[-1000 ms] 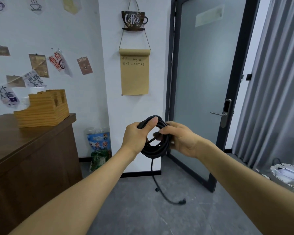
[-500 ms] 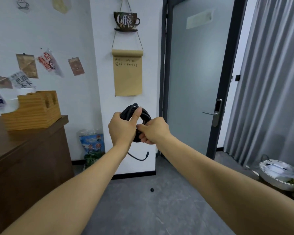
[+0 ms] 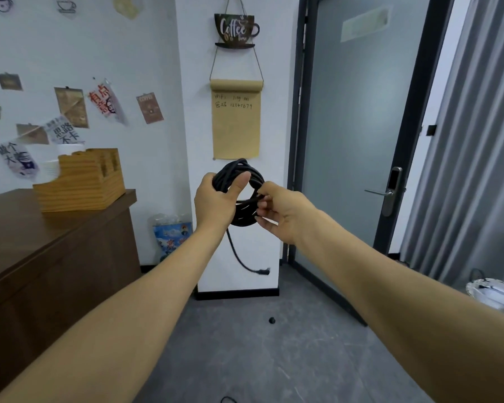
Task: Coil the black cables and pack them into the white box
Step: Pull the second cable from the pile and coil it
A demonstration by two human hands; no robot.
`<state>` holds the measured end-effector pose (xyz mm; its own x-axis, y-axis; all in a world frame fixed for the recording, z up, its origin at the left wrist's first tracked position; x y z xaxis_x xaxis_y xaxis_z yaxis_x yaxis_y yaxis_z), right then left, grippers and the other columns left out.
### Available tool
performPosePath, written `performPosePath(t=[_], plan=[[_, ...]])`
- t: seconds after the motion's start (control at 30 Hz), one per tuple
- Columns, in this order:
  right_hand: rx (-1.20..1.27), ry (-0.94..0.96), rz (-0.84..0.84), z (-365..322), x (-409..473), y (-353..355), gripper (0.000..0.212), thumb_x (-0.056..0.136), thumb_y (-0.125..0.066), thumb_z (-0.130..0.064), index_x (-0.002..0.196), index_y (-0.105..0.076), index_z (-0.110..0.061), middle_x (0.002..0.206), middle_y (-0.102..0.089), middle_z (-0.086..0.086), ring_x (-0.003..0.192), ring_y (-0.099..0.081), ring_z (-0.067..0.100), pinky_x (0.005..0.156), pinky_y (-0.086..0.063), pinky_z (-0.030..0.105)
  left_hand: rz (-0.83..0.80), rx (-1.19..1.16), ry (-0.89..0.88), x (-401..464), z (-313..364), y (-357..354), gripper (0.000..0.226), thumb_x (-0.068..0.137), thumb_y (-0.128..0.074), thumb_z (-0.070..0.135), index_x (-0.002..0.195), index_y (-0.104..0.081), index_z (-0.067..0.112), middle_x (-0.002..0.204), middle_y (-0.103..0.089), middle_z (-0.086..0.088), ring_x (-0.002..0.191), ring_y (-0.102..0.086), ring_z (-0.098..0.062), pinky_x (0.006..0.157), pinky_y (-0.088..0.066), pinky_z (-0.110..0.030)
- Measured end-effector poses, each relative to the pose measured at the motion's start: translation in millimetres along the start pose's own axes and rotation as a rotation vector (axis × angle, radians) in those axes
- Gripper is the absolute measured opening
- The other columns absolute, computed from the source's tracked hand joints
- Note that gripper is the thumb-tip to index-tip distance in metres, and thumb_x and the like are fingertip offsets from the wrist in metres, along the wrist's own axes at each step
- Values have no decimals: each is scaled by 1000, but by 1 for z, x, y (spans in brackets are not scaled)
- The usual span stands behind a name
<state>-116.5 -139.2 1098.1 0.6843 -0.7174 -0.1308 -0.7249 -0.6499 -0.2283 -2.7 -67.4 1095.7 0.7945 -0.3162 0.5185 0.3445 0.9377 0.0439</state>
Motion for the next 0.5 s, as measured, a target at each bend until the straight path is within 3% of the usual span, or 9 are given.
performPosePath(t=[0.07,0.13,0.23,0.3,0.37,0.43,0.5], plan=[[55,16,-29,1,-2,-2,16,85,-56,-9,70,-61,-8,73,-62,2,74,-60,14,82,-49,26,4,-35,12,0,-1,-3,41,79,-69,48,90,-51,13,74,-51,7,65,-48,-7,59,-39,-19],[122,26,-102,3,-5,-6,16,91,-51,-8,78,-61,-7,80,-67,2,78,-63,13,83,-45,24,11,-51,25,0,-3,-4,42,79,-69,48,88,-50,12,73,-50,6,64,-47,-9,59,-39,-20],[238,15,-173,4,-7,-4,24,97,-43,-12,78,-57,-7,53,-54,-2,58,-57,13,80,-49,27,16,-58,31,4,-6,-2,40,78,-69,48,83,-49,14,72,-50,5,65,-47,-10,59,-40,-20],[293,-47,-190,3,-5,5,27,98,-40,-14,79,-56,-5,41,-35,-6,38,-36,9,59,-49,24,-3,-36,20,6,-7,-1,36,78,-70,47,77,-47,20,72,-50,5,65,-47,-10,59,-40,-19],[232,-131,-244,-1,-4,14,27,97,-41,-15,76,-55,-4,41,-27,-8,32,-21,6,38,-34,17,-14,-22,15,8,-9,1,35,77,-71,47,77,-47,21,73,-51,5,66,-48,-10,60,-41,-19],[57,-181,-289,-3,-2,25,28,96,-43,-16,70,-52,-8,41,-26,-9,31,-19,5,34,-27,15,-21,3,18,8,-12,1,37,76,-71,48,79,-48,19,74,-50,5,66,-47,-8,61,-41,-19],[-131,-187,-293,-4,1,35,30,96,-46,-20,67,-51,-11,42,-32,-8,32,-21,4,36,-28,15,-19,18,25,7,-13,1,41,76,-72,48,85,-50,14,74,-49,5,66,-46,-8,61,-40,-19]])
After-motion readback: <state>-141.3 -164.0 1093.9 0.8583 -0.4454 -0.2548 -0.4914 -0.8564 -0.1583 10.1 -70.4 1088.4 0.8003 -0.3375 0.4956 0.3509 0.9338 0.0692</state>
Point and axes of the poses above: each hand's wrist, its own x-axis towards the middle knuckle, its own y-axis out of the back of the hand, z = x × y, the point moved 4 cm from there along x, towards the middle knuckle
